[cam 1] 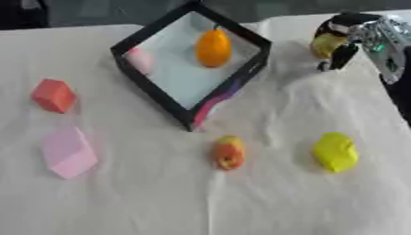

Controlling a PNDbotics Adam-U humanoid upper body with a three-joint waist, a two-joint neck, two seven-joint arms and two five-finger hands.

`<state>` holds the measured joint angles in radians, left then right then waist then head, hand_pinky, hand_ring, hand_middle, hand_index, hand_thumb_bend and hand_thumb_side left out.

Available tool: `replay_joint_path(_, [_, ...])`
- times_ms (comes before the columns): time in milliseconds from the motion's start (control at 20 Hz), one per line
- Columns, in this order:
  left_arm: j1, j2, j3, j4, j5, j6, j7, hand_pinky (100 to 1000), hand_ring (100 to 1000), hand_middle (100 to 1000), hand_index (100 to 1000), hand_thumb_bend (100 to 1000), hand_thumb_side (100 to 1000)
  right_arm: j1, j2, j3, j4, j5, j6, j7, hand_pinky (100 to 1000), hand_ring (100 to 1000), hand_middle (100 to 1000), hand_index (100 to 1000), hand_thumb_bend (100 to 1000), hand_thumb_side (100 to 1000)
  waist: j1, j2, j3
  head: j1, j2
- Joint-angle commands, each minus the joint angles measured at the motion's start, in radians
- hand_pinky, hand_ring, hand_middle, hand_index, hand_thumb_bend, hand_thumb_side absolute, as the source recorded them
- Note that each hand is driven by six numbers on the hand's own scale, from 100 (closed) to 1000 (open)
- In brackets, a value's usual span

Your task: Pick up objects on the table and place them in the box.

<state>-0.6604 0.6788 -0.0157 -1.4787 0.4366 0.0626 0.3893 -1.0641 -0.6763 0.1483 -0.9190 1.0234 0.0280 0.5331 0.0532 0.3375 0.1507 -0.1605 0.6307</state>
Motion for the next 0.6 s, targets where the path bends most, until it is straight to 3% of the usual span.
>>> replay_joint_path(50, [-0.015,0.022,0.01,-0.018,0.001,-0.001,-0.004,779,854,825,883,314,697,-0.017,-0.038,-0.008,-0.019,-0.003,0.008,-0.036,763,692,624,709,336,100,0.012,-0.002,0.001,-0.004,-0.011])
replay_joint_path(350, [-0.016,0.02,0.007,-0.021,0.0,0.002,-0.005,780,859,823,882,308,700,-0.008,-0.038,0.001,-0.03,0.022,0.003,-0.148,682,616,543,642,338,100,0.011,-0.002,0.003,-0.005,-0.011])
replay_joint_path(600, [-0.013,0.023,0.004,-0.02,0.002,0.003,-0.005,781,861,823,883,307,701,-0.016,-0.046,0.013,-0.053,-0.01,-0.019,-0.172,653,586,511,605,332,100,0.005,-0.014,-0.007,-0.003,-0.003])
